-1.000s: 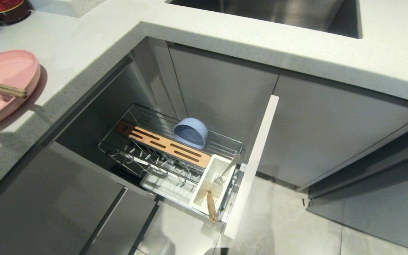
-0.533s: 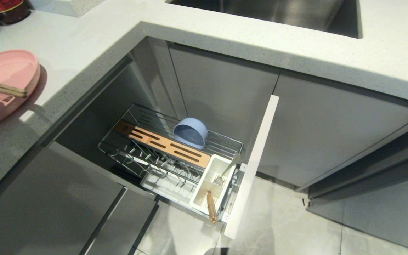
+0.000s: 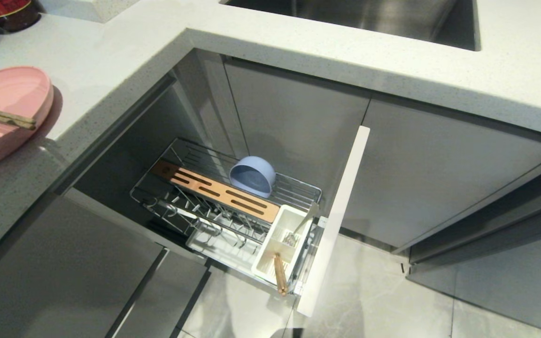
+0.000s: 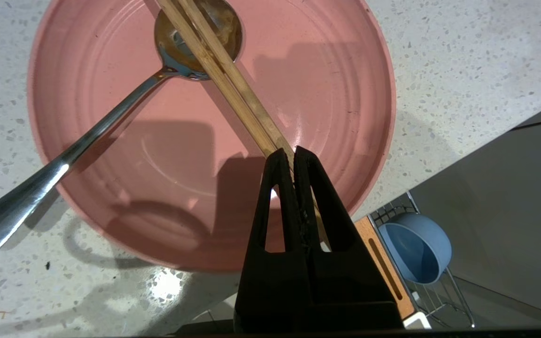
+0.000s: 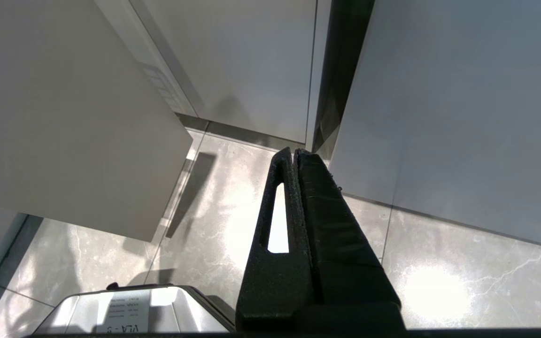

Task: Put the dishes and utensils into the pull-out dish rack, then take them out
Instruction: Pick up the chopsticks and place it in the cupboard

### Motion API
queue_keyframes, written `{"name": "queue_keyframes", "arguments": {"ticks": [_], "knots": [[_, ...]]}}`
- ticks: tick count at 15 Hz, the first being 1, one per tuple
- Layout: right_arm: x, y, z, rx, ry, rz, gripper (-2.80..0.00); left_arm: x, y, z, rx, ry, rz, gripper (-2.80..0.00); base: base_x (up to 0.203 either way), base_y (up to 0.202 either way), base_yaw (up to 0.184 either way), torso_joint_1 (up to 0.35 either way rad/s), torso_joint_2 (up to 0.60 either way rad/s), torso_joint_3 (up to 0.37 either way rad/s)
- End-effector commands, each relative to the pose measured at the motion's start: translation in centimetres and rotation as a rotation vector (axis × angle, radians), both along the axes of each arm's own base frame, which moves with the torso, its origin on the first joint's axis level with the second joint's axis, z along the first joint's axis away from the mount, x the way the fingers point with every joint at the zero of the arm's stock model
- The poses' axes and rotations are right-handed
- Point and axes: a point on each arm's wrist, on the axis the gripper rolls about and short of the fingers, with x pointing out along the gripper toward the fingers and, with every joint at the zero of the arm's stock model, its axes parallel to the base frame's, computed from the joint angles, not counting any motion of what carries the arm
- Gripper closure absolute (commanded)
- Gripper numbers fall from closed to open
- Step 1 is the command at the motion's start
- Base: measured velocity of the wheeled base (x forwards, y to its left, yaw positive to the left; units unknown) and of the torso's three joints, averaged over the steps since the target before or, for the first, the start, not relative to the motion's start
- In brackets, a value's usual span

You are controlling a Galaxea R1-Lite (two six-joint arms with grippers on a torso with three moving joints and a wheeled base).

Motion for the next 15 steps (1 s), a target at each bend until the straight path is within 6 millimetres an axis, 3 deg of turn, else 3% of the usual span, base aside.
{"name": "queue_keyframes", "arguments": {"ticks": [1, 5, 6, 15], "knots": [[-0.03, 0.00, 0.00, 0.001, -0.005, 0.000, 0.00, 1.17, -0.31, -0.42, 0.001, 0.027, 0.008, 0.00, 0.000, 0.000, 0.000, 0.000, 0.00, 0.000], [-0.03, 0.00, 0.00, 0.001, -0.005, 0.000, 0.00, 1.83, -0.17, -0.31, -0.025, 0.017, 0.038, 0.00, 0.000, 0.000, 0.000, 0.000, 0.00, 0.000], [-0.03, 0.00, 0.00, 0.001, -0.005, 0.000, 0.00, 1.94, -0.20, -0.36, -0.026, 0.019, 0.038, -2.80, 0.000, 0.000, 0.000, 0.000, 0.00, 0.000], [-0.03, 0.00, 0.00, 0.001, -0.005, 0.000, 0.00, 2.01, -0.17, -0.16, -0.097, -0.022, 0.065, -2.80, 0.000, 0.000, 0.000, 0.000, 0.00, 0.000]]}}
